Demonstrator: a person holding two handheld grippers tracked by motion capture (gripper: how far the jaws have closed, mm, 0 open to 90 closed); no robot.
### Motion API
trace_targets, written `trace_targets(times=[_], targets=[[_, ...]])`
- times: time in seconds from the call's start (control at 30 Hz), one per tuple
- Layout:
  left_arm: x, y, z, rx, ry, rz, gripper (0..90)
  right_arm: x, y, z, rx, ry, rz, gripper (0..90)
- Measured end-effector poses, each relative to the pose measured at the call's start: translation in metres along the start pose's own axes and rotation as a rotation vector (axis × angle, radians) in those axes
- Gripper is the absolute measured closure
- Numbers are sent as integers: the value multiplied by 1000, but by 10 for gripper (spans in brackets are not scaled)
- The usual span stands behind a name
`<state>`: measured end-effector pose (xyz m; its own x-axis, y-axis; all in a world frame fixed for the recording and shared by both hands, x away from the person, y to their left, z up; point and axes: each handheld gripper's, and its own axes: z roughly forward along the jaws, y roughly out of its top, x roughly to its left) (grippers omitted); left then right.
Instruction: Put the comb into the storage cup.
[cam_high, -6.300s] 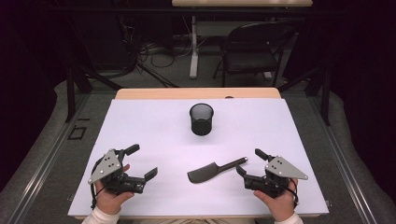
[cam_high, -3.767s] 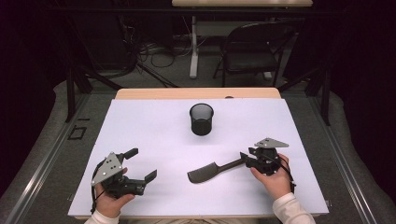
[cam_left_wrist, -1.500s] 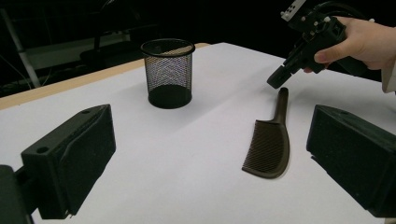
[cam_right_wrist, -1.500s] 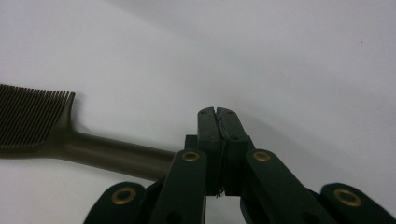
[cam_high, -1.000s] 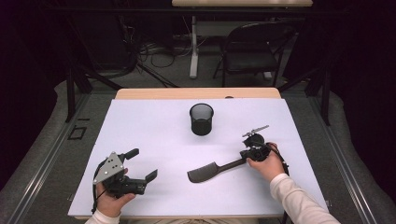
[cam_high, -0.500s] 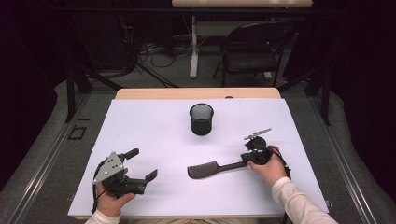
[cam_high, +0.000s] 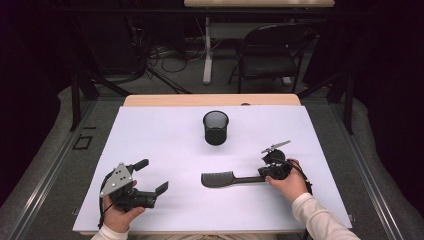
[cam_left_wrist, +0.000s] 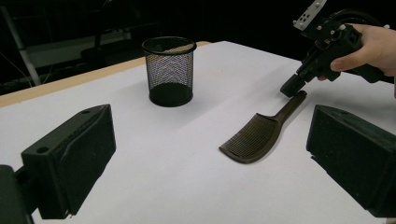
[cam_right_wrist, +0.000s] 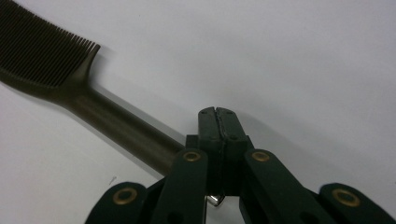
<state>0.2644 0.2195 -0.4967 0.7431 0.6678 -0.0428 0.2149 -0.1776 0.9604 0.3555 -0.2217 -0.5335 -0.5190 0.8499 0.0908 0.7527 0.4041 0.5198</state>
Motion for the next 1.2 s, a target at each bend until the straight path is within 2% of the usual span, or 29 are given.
trace_targets(times=[0.03, 0.17, 0.33, 0.6, 0.7, 0.83, 0.87, 0.9, 0.93, 1.03, 1.2], targets=[[0, 0, 0, 0, 0, 0, 15, 1, -1, -1, 13, -1, -5, 900], [0, 0, 0, 0, 0, -1, 15, 2, -4, -1, 1, 7, -4, 900], [0, -1, 1, 0, -1, -1, 15, 5, -7, -2, 23, 11, -13, 900], [1, -1, 0, 2, -2, -1, 15, 12, -12, -4, 16, 20, -31, 900], [0, -1, 1, 1, 1, -1, 15, 14, -12, -7, 39, 16, -43, 900], [1, -1, 0, 3, 2, -2, 15, 17, -15, -5, 5, 28, -38, 900], [1, -1, 0, 3, 5, -3, 15, 18, -15, -7, 23, 27, -47, 900], [1, -1, 0, 3, 4, -3, 15, 18, -14, -9, 64, 20, -55, 900], [1, -1, 0, 3, 5, -3, 15, 20, -16, -7, 29, 29, -52, 900], [1, -1, 0, 2, 2, -2, 15, 21, -17, -9, 43, 28, -60, 900], [1, -1, 0, 2, 2, -3, 15, 24, -19, -9, 36, 37, -54, 899]])
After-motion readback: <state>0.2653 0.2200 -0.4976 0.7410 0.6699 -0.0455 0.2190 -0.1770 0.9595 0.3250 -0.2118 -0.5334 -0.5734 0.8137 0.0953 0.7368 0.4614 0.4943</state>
